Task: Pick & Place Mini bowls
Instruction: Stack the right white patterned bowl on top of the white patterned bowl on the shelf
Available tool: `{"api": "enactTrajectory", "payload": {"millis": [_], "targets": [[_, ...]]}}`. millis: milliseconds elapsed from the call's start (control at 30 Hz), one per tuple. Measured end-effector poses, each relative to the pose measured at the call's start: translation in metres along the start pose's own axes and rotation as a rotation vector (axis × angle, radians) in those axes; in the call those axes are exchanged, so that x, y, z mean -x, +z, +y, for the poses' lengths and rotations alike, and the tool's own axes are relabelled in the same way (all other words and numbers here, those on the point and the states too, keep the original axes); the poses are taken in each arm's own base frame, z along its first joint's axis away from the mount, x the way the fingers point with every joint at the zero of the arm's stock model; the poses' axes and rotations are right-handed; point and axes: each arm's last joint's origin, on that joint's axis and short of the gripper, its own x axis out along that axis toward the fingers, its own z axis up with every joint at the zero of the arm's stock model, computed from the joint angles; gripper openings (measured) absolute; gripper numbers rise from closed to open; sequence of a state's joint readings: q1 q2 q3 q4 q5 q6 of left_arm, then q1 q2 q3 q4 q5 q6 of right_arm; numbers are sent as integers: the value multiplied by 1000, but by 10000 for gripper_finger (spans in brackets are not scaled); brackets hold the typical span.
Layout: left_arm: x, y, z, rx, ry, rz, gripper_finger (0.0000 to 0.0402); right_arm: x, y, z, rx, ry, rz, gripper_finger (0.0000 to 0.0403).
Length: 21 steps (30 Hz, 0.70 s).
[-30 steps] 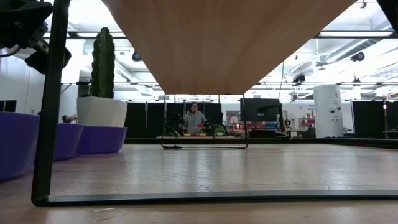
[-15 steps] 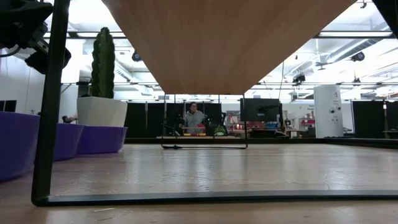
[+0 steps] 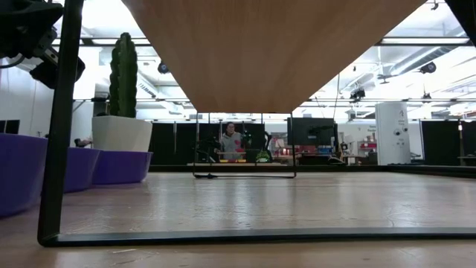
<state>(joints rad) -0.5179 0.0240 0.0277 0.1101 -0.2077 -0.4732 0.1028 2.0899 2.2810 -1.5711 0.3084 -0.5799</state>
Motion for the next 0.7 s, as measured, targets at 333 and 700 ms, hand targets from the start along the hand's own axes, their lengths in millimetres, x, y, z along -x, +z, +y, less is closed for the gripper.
{"api": "enactTrajectory", "payload": {"millis": [333, 700], "targets": [[0, 0, 0, 1, 0, 0, 0, -2, 0, 1, -3, 7, 6, 13], [0, 0, 0, 3, 0, 0, 0, -3, -1, 0, -21, 9, 10, 13]]}}
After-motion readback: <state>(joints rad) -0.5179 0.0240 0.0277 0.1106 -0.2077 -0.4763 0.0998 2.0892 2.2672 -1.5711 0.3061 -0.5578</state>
